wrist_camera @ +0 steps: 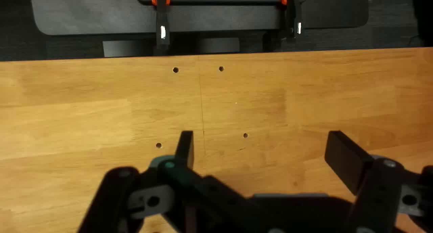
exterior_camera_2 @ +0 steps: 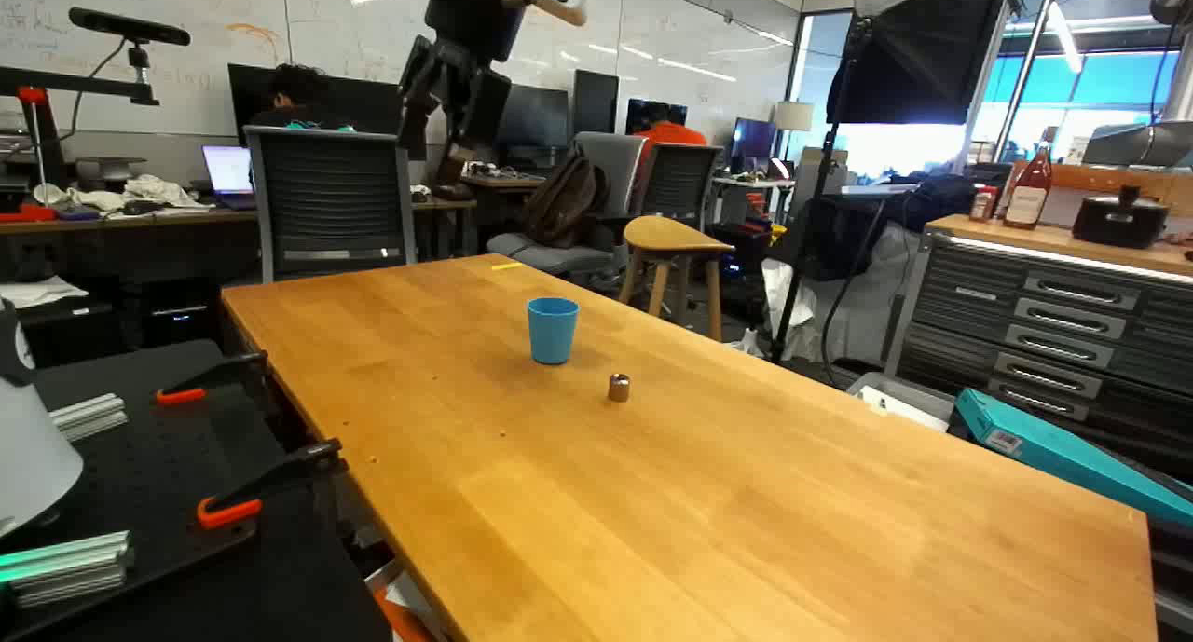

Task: Put the block in the cup

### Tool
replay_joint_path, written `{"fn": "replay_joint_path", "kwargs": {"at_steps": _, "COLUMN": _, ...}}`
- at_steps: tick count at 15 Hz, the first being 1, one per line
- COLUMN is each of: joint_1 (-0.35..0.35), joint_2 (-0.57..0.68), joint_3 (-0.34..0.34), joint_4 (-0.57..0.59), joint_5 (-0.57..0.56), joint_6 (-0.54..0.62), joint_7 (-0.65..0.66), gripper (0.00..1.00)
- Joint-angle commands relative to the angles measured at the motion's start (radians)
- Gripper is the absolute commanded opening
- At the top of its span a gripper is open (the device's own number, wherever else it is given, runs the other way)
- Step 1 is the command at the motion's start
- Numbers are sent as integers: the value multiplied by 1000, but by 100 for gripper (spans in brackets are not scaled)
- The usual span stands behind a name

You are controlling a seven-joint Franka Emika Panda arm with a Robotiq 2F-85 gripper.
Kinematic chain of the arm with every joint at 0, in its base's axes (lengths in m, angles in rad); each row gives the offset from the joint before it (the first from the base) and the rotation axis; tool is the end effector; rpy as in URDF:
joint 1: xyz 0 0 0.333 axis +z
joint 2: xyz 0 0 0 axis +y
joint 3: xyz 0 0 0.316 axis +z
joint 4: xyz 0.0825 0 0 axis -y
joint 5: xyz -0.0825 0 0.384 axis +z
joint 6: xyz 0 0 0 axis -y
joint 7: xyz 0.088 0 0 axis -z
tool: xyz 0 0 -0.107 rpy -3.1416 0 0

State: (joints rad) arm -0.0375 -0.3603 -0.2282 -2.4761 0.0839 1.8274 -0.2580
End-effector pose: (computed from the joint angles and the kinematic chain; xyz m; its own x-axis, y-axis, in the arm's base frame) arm 0.3797 -0.0959 0.3989 0.9692 0.0133 -0.2460 -0.0426 -0.9744 -0.2206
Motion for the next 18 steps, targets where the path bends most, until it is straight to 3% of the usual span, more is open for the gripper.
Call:
{"fn": "replay_joint_path", "kwargs": {"at_steps": 1, "joint_1": -23, "joint_2": 2, "joint_3": 21, "joint_4": 3, "joint_5": 7, "joint_6": -2, "joint_7": -6, "gripper": 100}}
{"fn": "replay_joint_path", "kwargs": {"at_steps": 6, "joint_1": -23, "joint_2": 2, "joint_3": 21, "joint_4": 5, "joint_5": 7, "joint_6": -2, "joint_7": -6, "gripper": 100}}
{"fn": "replay_joint_path", "kwargs": {"at_steps": 8, "joint_1": -23, "joint_2": 68, "joint_3": 30, "joint_4": 4, "joint_5": -20, "joint_6": 57, "joint_7": 2, "gripper": 100}}
{"fn": "replay_joint_path", "kwargs": {"at_steps": 15, "joint_1": -78, "joint_2": 433, "joint_3": 32, "joint_4": 47, "joint_5": -165, "joint_6": 536, "joint_7": 153, "gripper": 100}}
{"fn": "replay_joint_path", "kwargs": {"at_steps": 18, "joint_1": -86, "joint_2": 595, "joint_3": 28, "joint_4": 113, "joint_5": -195, "joint_6": 672, "joint_7": 254, "gripper": 100}}
